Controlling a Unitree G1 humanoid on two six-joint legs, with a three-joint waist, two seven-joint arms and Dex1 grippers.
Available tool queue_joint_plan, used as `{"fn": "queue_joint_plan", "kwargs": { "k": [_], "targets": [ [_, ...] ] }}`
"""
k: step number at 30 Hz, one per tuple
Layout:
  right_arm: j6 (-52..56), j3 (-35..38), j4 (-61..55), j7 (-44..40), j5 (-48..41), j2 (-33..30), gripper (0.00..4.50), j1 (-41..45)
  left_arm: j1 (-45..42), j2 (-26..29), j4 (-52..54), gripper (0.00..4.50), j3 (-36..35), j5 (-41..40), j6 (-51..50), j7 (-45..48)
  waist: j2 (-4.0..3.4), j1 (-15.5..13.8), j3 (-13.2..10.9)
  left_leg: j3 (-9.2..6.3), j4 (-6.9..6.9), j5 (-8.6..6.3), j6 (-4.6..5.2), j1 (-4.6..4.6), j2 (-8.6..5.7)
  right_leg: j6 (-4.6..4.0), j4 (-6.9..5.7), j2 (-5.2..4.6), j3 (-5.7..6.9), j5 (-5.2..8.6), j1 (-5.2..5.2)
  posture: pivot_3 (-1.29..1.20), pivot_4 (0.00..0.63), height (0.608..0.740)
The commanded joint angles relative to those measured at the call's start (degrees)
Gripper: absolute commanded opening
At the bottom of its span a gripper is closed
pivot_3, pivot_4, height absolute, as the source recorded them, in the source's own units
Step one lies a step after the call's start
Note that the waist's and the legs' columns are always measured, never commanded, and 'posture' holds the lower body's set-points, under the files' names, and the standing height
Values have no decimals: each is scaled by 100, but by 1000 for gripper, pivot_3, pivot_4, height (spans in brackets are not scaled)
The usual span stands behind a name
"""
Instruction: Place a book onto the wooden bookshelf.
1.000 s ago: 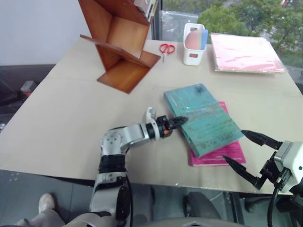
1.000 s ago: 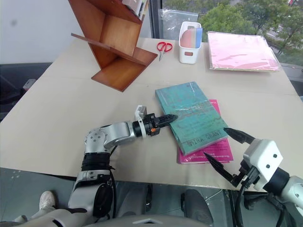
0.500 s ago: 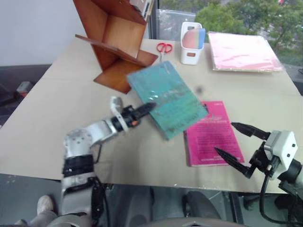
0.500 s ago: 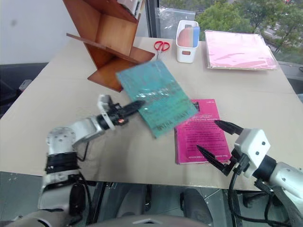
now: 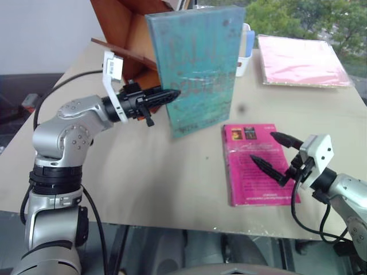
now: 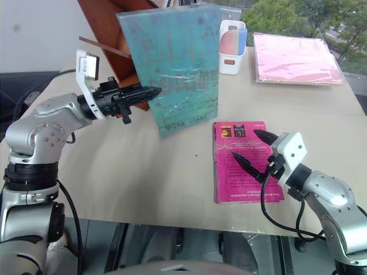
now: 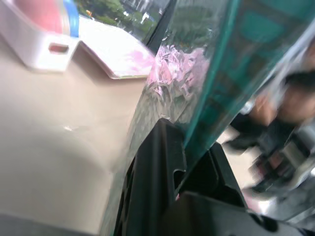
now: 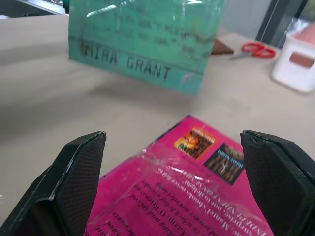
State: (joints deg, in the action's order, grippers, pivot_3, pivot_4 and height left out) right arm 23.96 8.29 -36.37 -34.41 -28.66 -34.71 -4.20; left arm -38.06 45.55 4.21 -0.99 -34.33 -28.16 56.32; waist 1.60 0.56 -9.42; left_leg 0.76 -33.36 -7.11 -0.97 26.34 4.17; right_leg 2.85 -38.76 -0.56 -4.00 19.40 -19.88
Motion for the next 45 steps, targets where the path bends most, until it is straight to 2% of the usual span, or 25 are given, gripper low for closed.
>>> {"fn": "queue_joint_plan", "kwargs": {
  "k": [1, 9, 14, 19, 22, 26, 29, 32, 35, 39, 45],
  "targets": [
    [-48, -62, 112, -21, 58, 14, 4500, 221, -133, 270, 115, 582, 170, 993, 1434, 479, -1, 5, -2, 1, 1, 0, 0, 0, 0, 0, -1, 1, -1, 0, -4, 0, 150, 740],
    [-894, -201, 482, -676, 133, 107, 4500, 484, -878, 769, -971, 582, 317, 2462, 3700, 998, -8, 1, -9, 4, -1, 1, 2, 3, 2, 1, -8, 3, -3, 1, -12, 0, 150, 740],
    [-1100, -61, 417, -888, -78, 133, 4500, 544, -1321, 1023, -1651, 582, 269, 2788, 4475, 1260, -11, 5, -13, 5, -1, 1, 2, 3, 2, 1, -10, 4, -4, 1, -13, 0, 150, 740],
    [-771, 406, 357, -800, -858, 31, 4500, 1046, -2273, 1345, -2679, 582, 325, 3075, 5488, 1702, -5, 8, -41, 4, -11, 2, 2, 3, 5, 2, -23, 8, -3, 0, -14, 0, 150, 740],
    [-711, 397, 438, -782, -867, 11, 4500, 1172, -2626, 1089, -2709, 582, 334, 2604, 5378, 2093, -6, -17, -42, 5, -15, 1, 3, 4, 5, 3, -19, 7, -3, -1, -10, 0, 150, 740],
    [-648, 272, 404, -601, -731, 73, 4500, 1276, -2421, 487, -1591, 582, 375, 1649, 4013, 2207, -12, -64, -48, -4, -21, 2, 3, 11, 6, 2, -22, 7, 8, 0, -9, 0, 150, 740],
    [-560, 235, 274, -431, -728, 101, 4500, 1288, -2372, 266, -1380, 582, 378, 1592, 3812, 2211, -14, -25, -49, -9, -48, 1, 4, 23, 6, 3, -26, 8, 10, -1, -9, 0, 150, 740],
    [-491, 276, 157, -291, -744, 106, 4500, 1246, -2524, 123, -1626, 582, 355, 1804, 4271, 2138, -28, 45, -55, -10, -65, 1, 5, 24, 8, 3, -44, 13, 8, 0, -10, 0, 150, 740],
    [-444, 490, 9, -141, -828, 90, 4500, 1084, -3101, 39, -2292, 582, 431, 2042, 5104, 2383, -26, 20, -60, -14, -80, 1, 4, 23, 13, 4, -83, 24, 6, 1, -24, 0, 150, 740],
    [-466, 594, -63, -64, -821, 94, 4500, 936, -3717, 236, -2955, 582, 642, 2417, 5829, 2879, -26, 11, -61, -14, -98, 1, 4, 29, 14, 4, -103, 28, 2, 1, -31, 0, 150, 740],
    [-525, 535, 9, -81, -837, 147, 4500, 1004, -4252, 501, -3737, 582, 763, 2730, 6321, 3309, -29, 22, -60, -14, -102, 2, 4, 27, 18, 3, -111, 32, -1, 1, -32, 0, 150, 740]
  ]
}}
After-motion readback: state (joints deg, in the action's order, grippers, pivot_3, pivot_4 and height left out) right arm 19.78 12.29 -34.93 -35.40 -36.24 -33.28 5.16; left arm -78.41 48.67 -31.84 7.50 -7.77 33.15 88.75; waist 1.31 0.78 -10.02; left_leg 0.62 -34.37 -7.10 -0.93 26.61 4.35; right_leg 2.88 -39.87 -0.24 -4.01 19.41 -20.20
